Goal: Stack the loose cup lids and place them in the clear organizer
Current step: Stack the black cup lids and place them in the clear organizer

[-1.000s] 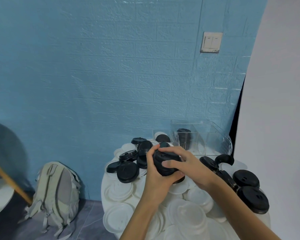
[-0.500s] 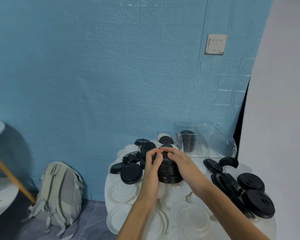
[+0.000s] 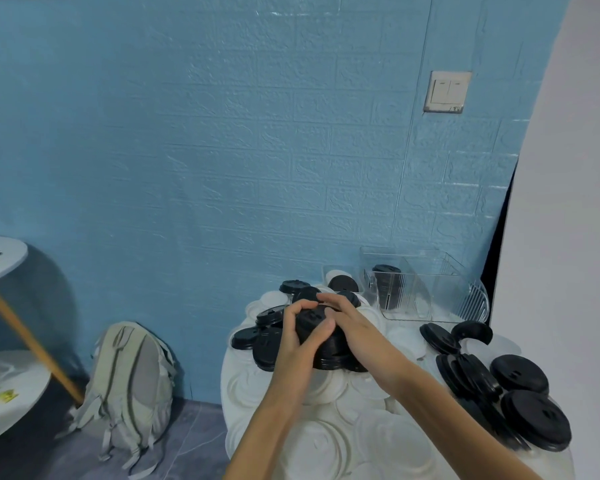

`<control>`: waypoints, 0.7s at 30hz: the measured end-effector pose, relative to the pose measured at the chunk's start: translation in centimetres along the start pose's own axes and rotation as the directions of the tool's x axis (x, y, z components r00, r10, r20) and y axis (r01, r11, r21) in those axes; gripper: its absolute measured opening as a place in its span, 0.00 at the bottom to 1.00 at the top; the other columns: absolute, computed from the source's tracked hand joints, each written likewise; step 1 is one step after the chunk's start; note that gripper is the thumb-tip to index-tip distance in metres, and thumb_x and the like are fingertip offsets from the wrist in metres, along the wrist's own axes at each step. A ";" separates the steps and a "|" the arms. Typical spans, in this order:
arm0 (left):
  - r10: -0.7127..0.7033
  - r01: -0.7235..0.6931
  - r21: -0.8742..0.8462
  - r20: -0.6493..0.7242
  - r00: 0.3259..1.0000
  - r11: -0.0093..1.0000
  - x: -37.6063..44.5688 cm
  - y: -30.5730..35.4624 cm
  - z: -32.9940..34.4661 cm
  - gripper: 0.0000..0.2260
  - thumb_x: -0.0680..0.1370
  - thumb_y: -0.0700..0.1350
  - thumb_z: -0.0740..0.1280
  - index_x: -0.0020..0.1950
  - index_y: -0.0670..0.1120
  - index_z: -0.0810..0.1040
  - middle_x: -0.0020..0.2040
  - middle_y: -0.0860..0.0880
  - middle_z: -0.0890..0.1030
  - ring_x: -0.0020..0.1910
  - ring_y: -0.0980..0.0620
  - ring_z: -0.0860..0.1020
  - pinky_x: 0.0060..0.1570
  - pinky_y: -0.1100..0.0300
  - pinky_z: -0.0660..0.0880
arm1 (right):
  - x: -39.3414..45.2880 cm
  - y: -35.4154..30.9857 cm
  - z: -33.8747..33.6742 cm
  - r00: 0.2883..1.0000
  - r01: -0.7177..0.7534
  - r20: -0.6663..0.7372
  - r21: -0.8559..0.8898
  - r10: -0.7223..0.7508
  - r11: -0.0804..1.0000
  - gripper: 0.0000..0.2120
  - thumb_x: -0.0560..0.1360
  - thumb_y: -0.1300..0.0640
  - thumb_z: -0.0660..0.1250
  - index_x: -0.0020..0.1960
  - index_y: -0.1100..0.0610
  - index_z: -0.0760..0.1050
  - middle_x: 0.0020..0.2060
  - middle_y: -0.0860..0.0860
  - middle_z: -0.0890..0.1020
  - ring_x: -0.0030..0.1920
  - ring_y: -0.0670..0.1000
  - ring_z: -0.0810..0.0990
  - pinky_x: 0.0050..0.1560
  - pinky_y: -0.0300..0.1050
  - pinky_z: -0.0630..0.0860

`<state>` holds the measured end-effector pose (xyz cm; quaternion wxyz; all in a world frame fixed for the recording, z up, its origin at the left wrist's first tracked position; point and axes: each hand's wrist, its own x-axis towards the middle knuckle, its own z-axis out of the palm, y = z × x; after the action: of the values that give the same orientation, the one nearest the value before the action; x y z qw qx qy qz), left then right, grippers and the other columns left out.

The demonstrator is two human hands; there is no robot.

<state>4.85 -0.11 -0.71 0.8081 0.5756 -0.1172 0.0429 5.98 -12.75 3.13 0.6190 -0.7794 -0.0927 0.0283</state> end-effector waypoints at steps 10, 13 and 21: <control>0.083 -0.071 0.087 -0.140 0.987 0.994 -0.8 1.5 -7.3 0.24 0.65 0.59 0.75 0.59 0.57 0.77 0.58 0.54 0.82 0.61 0.49 0.80 0.65 0.47 0.76 | 4.4 1.4 1.0 0.980 0.192 0.042 -0.410 -0.192 0.892 0.15 0.85 0.52 0.60 0.70 0.48 0.74 0.64 0.43 0.79 0.66 0.42 0.75 0.72 0.49 0.69; 0.082 -0.065 0.098 -0.183 0.980 0.993 -1.1 1.6 -9.2 0.25 0.65 0.58 0.75 0.60 0.56 0.77 0.59 0.54 0.81 0.62 0.47 0.79 0.67 0.44 0.74 | 5.6 2.1 1.8 0.964 0.264 0.185 -0.602 -0.191 0.753 0.26 0.77 0.56 0.65 0.75 0.48 0.69 0.69 0.44 0.75 0.72 0.46 0.70 0.77 0.54 0.60; 0.070 -0.051 0.092 -0.224 0.972 0.994 -1.3 1.6 -10.7 0.23 0.63 0.57 0.76 0.56 0.56 0.79 0.56 0.53 0.82 0.59 0.47 0.80 0.63 0.44 0.75 | 7.0 2.9 4.9 0.910 0.396 0.410 -0.816 -0.061 0.420 0.44 0.69 0.42 0.72 0.80 0.43 0.56 0.77 0.44 0.64 0.80 0.52 0.47 0.75 0.59 0.41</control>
<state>4.76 10.56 -2.82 0.7893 0.5971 -0.0398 0.1379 12.43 -7.43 -0.32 0.0954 -0.9495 -0.2987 0.0152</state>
